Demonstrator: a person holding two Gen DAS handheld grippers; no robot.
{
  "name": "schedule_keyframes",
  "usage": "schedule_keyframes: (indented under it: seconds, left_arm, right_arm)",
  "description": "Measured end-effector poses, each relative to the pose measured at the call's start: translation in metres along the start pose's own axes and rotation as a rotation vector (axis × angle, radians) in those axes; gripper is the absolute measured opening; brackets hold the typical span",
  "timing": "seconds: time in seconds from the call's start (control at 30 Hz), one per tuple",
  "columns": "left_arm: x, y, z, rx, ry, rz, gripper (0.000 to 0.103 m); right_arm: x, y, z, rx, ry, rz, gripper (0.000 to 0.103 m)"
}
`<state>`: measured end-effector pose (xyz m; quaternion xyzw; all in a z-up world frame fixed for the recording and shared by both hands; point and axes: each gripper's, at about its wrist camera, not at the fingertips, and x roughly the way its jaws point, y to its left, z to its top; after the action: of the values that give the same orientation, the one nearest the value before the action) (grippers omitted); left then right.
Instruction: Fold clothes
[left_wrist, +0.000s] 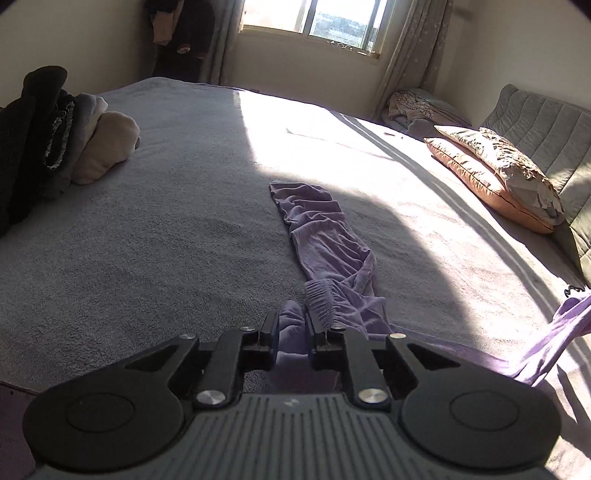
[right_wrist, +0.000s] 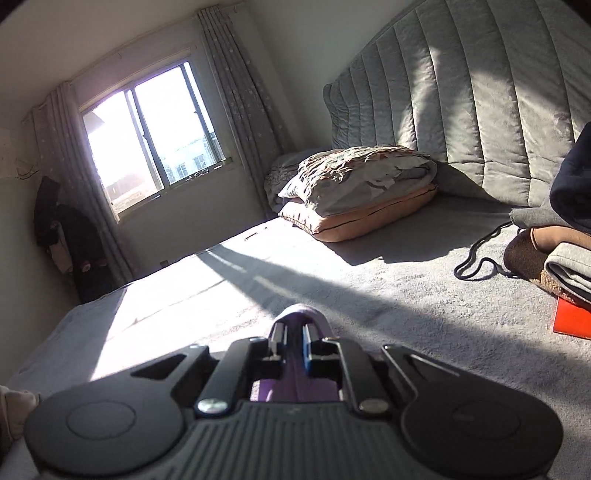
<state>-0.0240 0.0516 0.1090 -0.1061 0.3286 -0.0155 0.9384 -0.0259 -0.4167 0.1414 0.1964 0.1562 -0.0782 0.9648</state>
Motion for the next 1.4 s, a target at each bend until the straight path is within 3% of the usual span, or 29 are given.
schedule_keyframes:
  seconds: [0.07,0.17,0.33,0.47,0.7,0.83,0.97,1.07,1.13,1.2,1.3,1.4]
  left_arm:
    - [0.014,-0.004,0.006,0.019,0.005,-0.015,0.040]
    - [0.038,-0.009,0.013,0.064,0.005,-0.002,0.046]
    - [0.072,-0.026,0.009,0.138,0.046,0.069,0.048]
    - [0.089,-0.039,0.000,0.198,0.072,0.116,0.053]
    - [0.098,-0.044,-0.006,0.242,0.078,0.144,0.053]
    - [0.100,-0.045,-0.009,0.261,0.077,0.156,0.051]
    - [0.101,-0.046,-0.011,0.270,0.081,0.152,0.042]
    - [0.103,-0.047,-0.012,0.277,0.082,0.152,0.030]
    - [0.102,-0.047,-0.013,0.276,0.080,0.147,0.022]
    - [0.101,-0.047,-0.012,0.277,0.073,0.145,0.014]
    - [0.095,-0.048,-0.010,0.272,0.047,0.148,0.010]
    - [0.082,-0.042,-0.002,0.227,0.011,0.140,0.010]
  right_arm:
    - [0.000,-0.008,0.002,0.017,-0.008,-0.063,0.008]
    - [0.006,-0.023,-0.001,0.059,0.026,-0.116,0.008]
    - [0.017,-0.048,-0.007,0.130,0.088,-0.202,0.008]
    - [0.025,-0.049,-0.010,0.067,0.122,-0.227,0.009]
    - [0.059,-0.052,-0.035,0.009,0.330,-0.214,0.040]
    - [0.072,-0.053,-0.043,-0.012,0.397,-0.221,0.047]
    - [0.081,-0.047,-0.051,-0.069,0.440,-0.234,0.049]
    - [0.085,-0.041,-0.054,-0.114,0.448,-0.226,0.048]
    - [0.086,-0.037,-0.056,-0.146,0.445,-0.220,0.040]
    - [0.085,-0.034,-0.056,-0.163,0.428,-0.208,0.018]
    - [0.080,-0.028,-0.052,-0.182,0.388,-0.185,0.007]
    - [0.078,-0.018,-0.053,-0.245,0.376,-0.189,0.006]
